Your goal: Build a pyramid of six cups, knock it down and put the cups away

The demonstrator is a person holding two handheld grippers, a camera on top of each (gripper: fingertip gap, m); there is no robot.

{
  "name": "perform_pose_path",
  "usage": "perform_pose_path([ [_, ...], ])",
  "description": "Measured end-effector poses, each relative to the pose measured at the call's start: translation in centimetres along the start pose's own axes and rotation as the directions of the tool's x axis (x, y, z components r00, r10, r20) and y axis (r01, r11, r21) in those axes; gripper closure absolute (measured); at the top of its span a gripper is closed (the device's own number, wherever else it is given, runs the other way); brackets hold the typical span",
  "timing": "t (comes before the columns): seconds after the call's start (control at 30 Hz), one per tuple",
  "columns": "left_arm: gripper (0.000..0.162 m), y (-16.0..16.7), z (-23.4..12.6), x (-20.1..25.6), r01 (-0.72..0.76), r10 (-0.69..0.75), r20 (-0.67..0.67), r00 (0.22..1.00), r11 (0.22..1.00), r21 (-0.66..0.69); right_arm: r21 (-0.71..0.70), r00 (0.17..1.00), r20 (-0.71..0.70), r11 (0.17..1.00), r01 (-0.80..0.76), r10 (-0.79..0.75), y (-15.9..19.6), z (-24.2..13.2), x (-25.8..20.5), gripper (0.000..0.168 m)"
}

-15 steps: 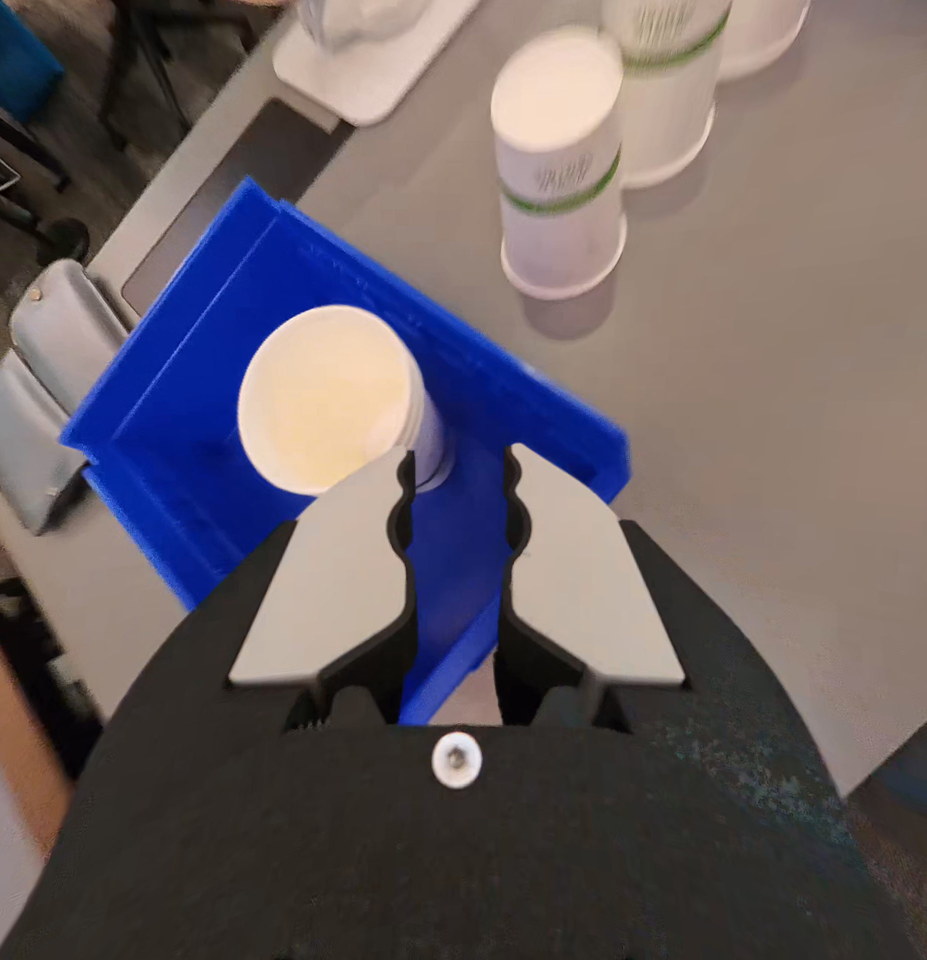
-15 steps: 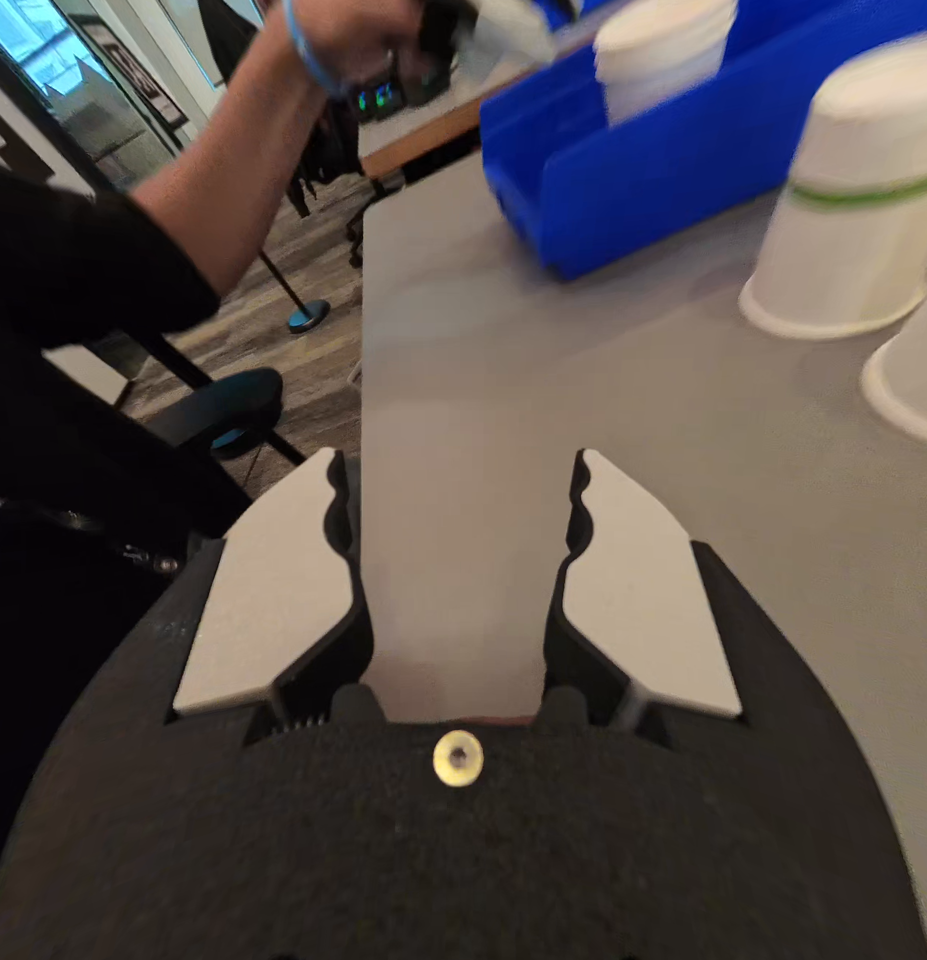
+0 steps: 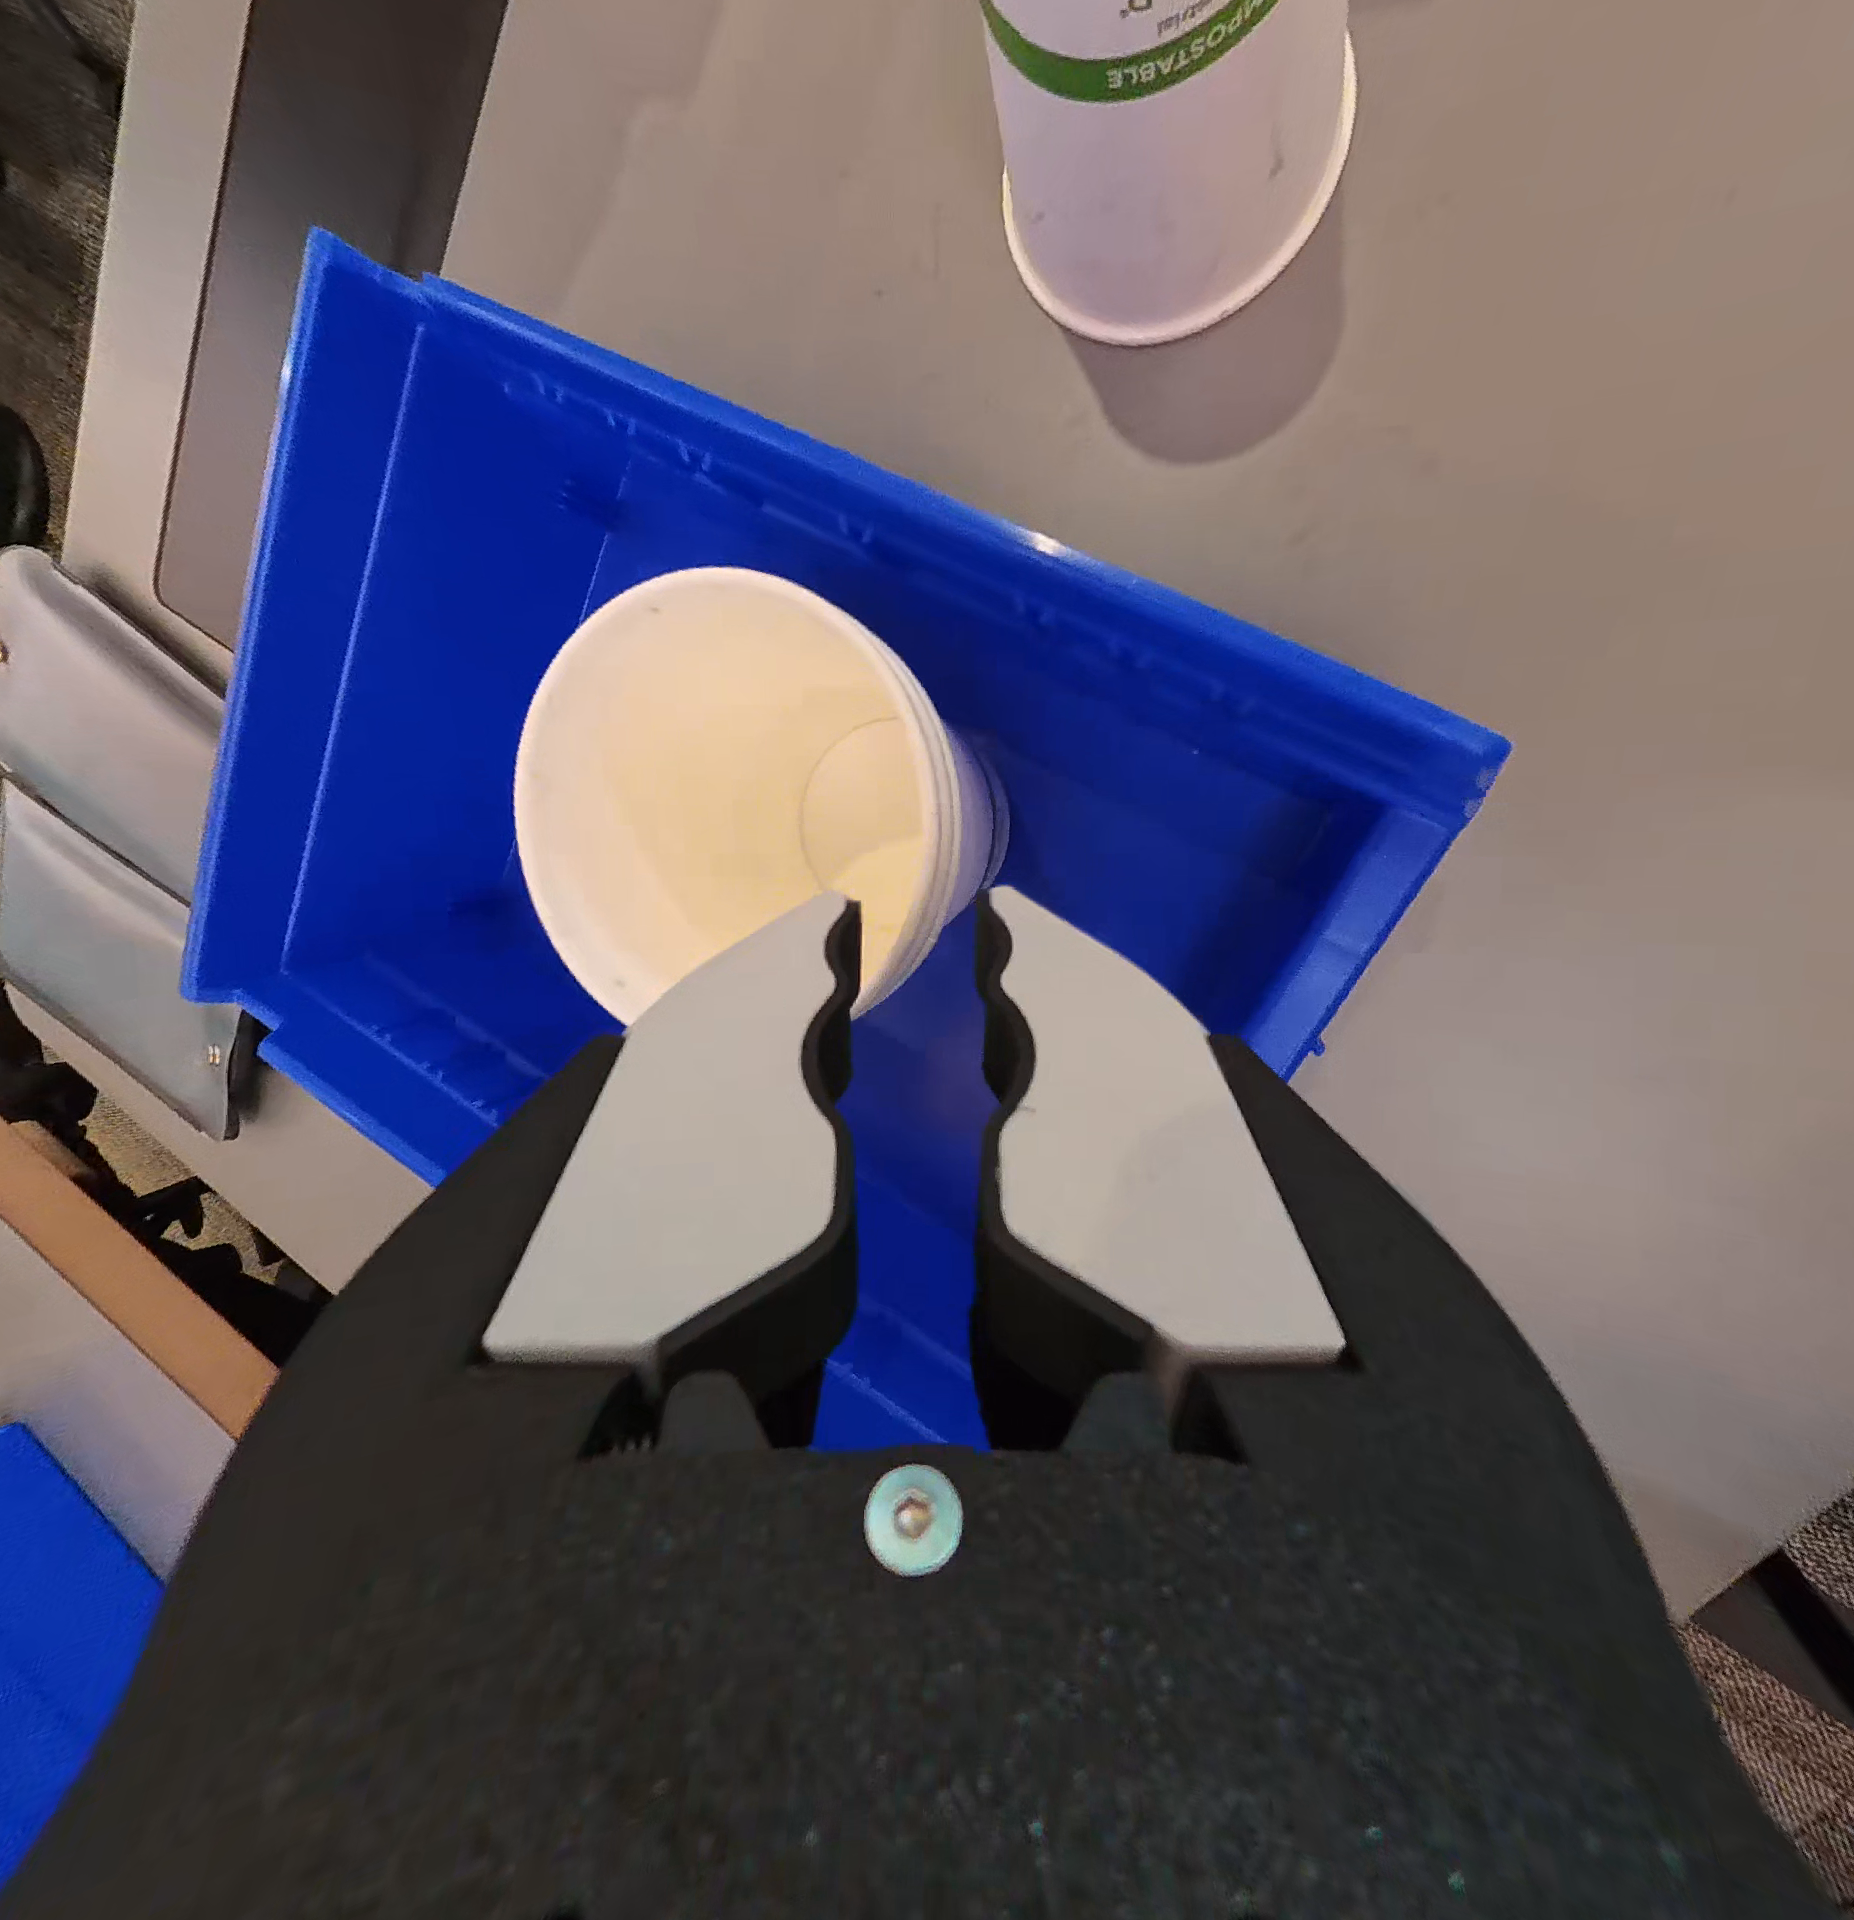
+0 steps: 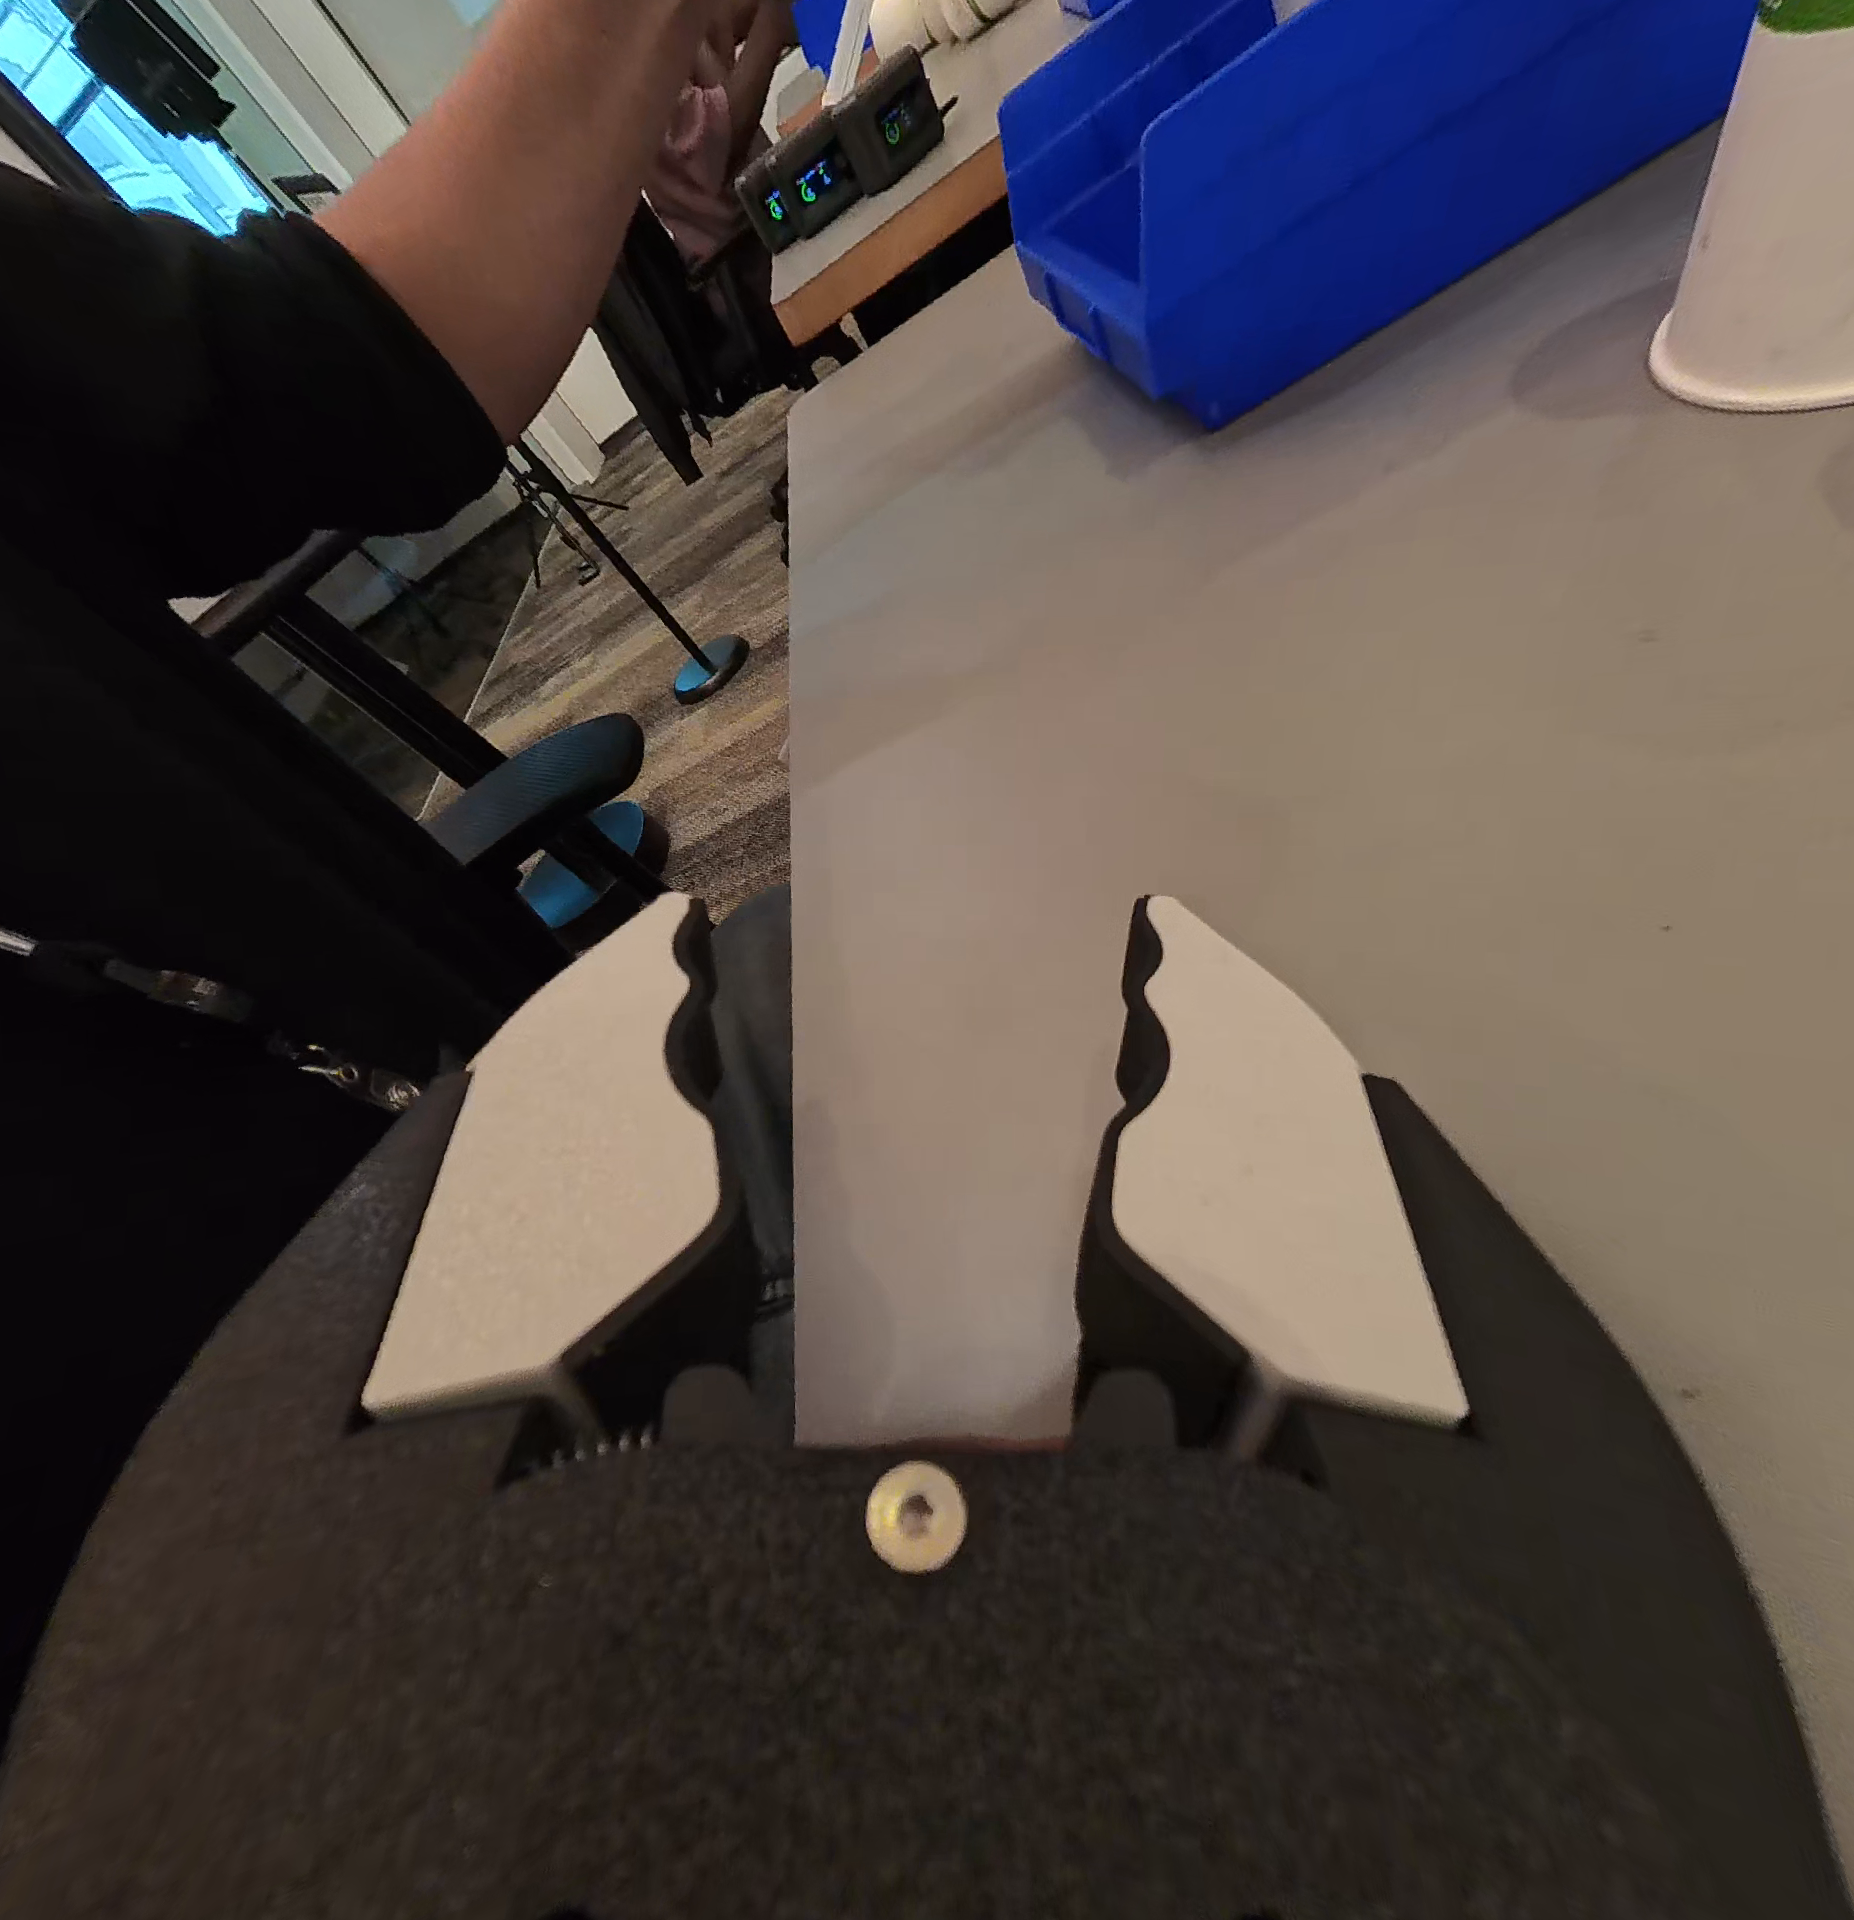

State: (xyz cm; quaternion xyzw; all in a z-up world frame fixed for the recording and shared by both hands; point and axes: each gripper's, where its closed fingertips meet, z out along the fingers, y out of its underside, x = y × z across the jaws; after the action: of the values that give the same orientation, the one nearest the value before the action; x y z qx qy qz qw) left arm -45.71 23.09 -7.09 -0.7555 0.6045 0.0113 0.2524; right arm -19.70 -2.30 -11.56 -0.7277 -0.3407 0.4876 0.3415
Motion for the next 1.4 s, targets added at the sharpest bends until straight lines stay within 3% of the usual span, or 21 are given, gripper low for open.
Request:
perform_pose_path([
  [0.07, 0.156, 0.0, 0.1, 0.0, -0.003, 0.003, -0.001, 1.000, 1.000, 0.003, -0.004, 1.000, 0.003, 1.000, 0.002, -0.002, 0.1, 0.0, -0.2, 0.093],
  [0.33, 0.159, -0.6, 0.1, 0.1, 0.005, -0.005, -0.026, 1.000, 1.000, 0.012, -0.001, 1.000, 0.019, 1.000, -0.011, 0.011, 0.0, -0.1, -0.2, 0.096],
  [0.6, 0.159, -1.9, -2.0, -0.4, 0.019, -0.018, -0.031, 0.999, 0.998, 0.054, 0.050, 0.998, -0.063, 0.999, -0.009, 0.012, -0.7, -1.7, 1.5, 0.095],
  [0.83, 0.159, -3.2, -5.5, -0.7, 0.015, -0.014, -0.006, 1.000, 0.994, 0.106, 0.107, 0.991, -0.130, 0.994, -0.011, 0.025, -1.2, -3.2, 3.1, 0.094],
  [1.07, 0.159, -5.4, -11.5, -2.3, -0.004, -0.023, 0.116, 0.993, 0.973, 0.229, 0.185, 0.981, -0.193, 0.983, 0.014, 0.022, -2.0, -3.8, 4.5, 0.090],
  [1.23, 0.159, -8.6, -16.8, -2.8, 0.025, -0.107, 0.148, 0.983, 0.883, 0.469, 0.281, 0.971, -0.235, 0.959, 0.033, 0.035, -3.5, -4.1, 5.6, 0.085],
  [1.3, 0.159, -10.1, -18.2, -2.2, 0.063, -0.150, 0.103, 0.983, 0.814, 0.578, 0.358, 0.968, -0.247, 0.933, 0.043, 0.051, -5.1, -4.1, 6.3, 0.078],
  [1.4, 0.160, -13.5, -18.8, 0.0, 0.161, -0.165, -0.066, 0.984, 0.672, 0.723, 0.432, 0.964, -0.264, 0.896, 0.101, 0.019, -8.2, -2.8, 6.8, 0.072],
])
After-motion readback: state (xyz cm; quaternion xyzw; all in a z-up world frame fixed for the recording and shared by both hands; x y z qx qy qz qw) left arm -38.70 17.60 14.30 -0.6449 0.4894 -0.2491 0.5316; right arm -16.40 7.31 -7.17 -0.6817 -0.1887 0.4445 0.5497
